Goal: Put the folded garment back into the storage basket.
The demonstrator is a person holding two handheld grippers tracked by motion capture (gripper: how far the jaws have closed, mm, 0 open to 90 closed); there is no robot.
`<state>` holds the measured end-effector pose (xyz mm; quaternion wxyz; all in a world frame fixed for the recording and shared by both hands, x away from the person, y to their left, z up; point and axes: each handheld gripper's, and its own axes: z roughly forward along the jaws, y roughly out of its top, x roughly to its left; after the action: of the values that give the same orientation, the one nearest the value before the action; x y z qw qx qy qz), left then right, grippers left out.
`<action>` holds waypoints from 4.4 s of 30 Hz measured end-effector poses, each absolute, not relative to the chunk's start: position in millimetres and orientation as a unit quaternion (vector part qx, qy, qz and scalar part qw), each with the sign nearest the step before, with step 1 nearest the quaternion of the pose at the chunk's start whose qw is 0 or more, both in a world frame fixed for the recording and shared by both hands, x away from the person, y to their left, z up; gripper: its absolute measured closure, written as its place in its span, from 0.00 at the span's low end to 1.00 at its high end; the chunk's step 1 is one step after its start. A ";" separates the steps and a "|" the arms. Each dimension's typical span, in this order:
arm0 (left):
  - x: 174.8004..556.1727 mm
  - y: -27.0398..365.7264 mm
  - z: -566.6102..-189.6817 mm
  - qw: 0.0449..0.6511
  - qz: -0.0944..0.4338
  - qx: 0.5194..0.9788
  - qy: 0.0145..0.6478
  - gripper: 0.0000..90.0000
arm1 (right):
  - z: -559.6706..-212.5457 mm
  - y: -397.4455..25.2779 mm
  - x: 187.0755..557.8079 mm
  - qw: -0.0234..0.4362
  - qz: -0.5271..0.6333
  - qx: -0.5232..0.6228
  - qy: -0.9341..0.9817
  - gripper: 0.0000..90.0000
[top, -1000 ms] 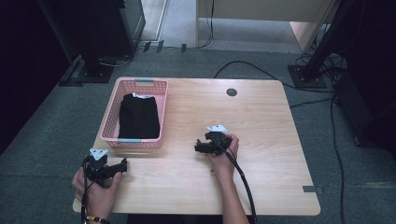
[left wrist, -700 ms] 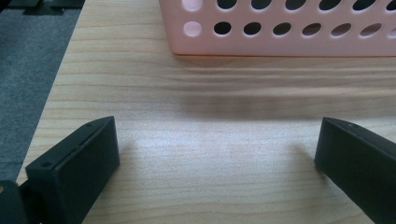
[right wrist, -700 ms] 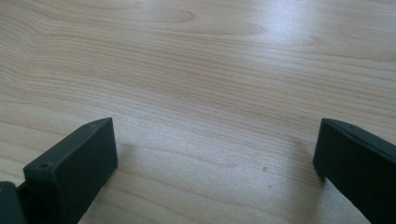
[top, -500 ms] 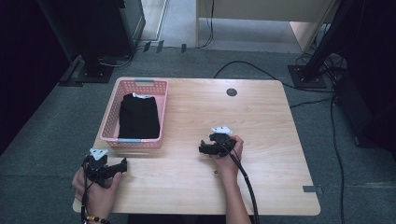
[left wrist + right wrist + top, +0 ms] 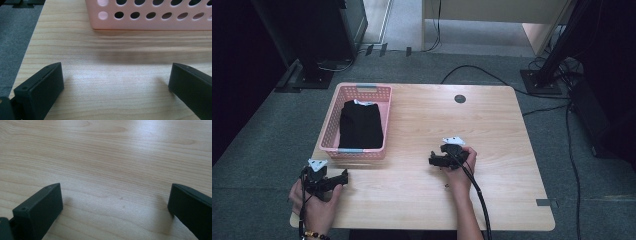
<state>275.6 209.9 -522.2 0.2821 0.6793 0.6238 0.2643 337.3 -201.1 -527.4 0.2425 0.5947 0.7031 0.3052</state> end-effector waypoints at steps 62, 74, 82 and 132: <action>275.7 208.5 -522.2 0.283 0.263 0.682 0.621 0.00 | -528.1 -259.5 316.1 0.258 0.293 0.630 0.672 0.00; 275.7 208.5 -522.2 0.283 0.263 0.682 0.621 0.00 | -528.0 -269.5 311.3 0.260 0.289 0.639 0.664 0.00; 275.7 208.4 -522.2 0.283 0.263 0.682 0.621 0.00 | -528.1 -277.1 308.0 0.262 0.287 0.644 0.659 0.00; 275.7 208.5 -522.2 0.283 0.263 0.682 0.621 0.00 | -528.7 -321.1 290.1 0.276 0.274 0.676 0.626 0.00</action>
<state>275.7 208.5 -522.2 0.2828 0.6818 0.6211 0.2634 290.1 -321.1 -528.7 0.2758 0.6759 0.6263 0.2737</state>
